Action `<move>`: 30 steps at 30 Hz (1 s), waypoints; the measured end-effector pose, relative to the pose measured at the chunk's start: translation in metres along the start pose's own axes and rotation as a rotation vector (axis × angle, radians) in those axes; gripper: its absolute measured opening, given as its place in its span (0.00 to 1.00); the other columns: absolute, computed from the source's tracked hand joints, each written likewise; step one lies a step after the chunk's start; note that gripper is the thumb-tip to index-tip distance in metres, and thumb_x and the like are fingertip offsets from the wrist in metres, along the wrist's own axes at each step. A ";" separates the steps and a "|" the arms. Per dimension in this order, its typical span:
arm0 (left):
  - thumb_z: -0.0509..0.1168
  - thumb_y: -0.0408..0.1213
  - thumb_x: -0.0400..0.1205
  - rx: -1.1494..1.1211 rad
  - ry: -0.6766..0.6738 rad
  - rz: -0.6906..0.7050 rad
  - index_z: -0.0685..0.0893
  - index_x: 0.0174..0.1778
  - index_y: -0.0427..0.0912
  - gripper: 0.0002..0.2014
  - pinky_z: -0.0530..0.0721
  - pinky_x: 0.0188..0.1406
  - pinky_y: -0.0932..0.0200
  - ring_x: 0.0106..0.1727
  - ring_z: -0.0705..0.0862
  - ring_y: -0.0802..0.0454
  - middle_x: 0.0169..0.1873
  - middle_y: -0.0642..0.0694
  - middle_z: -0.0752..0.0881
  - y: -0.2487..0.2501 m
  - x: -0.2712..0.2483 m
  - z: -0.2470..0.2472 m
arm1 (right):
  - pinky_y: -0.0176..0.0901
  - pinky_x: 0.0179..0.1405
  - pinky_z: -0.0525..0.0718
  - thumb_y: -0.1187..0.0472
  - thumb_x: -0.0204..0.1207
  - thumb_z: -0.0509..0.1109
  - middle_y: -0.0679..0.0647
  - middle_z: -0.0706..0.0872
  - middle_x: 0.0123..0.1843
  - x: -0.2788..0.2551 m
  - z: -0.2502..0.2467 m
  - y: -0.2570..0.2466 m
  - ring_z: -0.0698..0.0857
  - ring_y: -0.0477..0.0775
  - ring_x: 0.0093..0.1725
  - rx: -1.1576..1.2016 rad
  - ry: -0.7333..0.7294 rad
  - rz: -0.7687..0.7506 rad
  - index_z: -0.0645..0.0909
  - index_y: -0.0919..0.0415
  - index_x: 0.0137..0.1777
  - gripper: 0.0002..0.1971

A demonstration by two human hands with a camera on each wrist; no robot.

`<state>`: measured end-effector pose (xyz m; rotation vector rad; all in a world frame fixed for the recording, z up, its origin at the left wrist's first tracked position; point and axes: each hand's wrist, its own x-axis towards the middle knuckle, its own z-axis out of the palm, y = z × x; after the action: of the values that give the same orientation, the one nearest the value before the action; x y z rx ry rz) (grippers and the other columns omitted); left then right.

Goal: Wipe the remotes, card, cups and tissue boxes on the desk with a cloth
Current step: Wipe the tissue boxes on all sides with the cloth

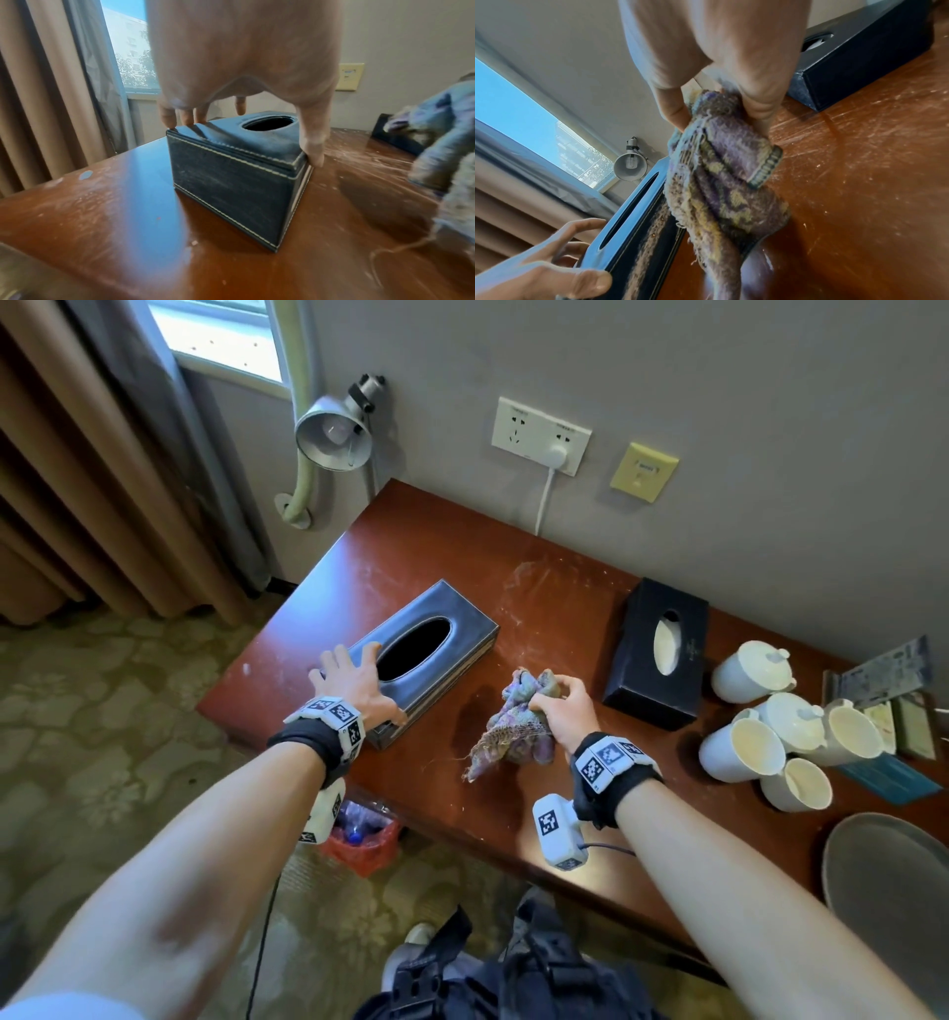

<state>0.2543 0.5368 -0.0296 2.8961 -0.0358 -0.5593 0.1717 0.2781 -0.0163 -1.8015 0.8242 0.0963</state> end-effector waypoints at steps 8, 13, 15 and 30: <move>0.79 0.60 0.64 0.071 -0.032 0.139 0.57 0.81 0.56 0.53 0.66 0.71 0.37 0.73 0.61 0.37 0.70 0.37 0.64 0.021 -0.033 0.021 | 0.58 0.62 0.85 0.59 0.64 0.71 0.51 0.89 0.51 -0.023 -0.016 0.015 0.87 0.56 0.53 0.029 0.073 -0.024 0.84 0.51 0.53 0.15; 0.79 0.62 0.63 0.088 -0.050 0.171 0.53 0.81 0.58 0.56 0.65 0.72 0.29 0.75 0.59 0.38 0.71 0.39 0.63 0.039 -0.055 0.033 | 0.59 0.60 0.86 0.55 0.58 0.69 0.49 0.91 0.46 -0.036 -0.036 0.038 0.88 0.56 0.50 0.023 0.077 -0.026 0.86 0.49 0.46 0.15; 0.79 0.62 0.63 0.088 -0.055 0.186 0.53 0.81 0.59 0.56 0.65 0.72 0.29 0.75 0.58 0.38 0.71 0.40 0.63 0.047 -0.065 0.040 | 0.59 0.60 0.86 0.55 0.59 0.69 0.49 0.91 0.46 -0.040 -0.045 0.047 0.88 0.56 0.50 0.022 0.083 -0.018 0.87 0.49 0.47 0.15; 0.79 0.61 0.64 0.209 -0.117 0.353 0.51 0.82 0.61 0.56 0.64 0.72 0.32 0.76 0.57 0.36 0.73 0.40 0.61 0.137 -0.146 0.087 | 0.53 0.61 0.83 0.68 0.71 0.73 0.57 0.86 0.53 -0.076 -0.139 0.112 0.86 0.60 0.56 0.221 0.220 0.036 0.79 0.60 0.57 0.15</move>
<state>0.0875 0.3956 -0.0292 2.9451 -0.6442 -0.6901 0.0059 0.1777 -0.0172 -1.6063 0.9838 -0.1671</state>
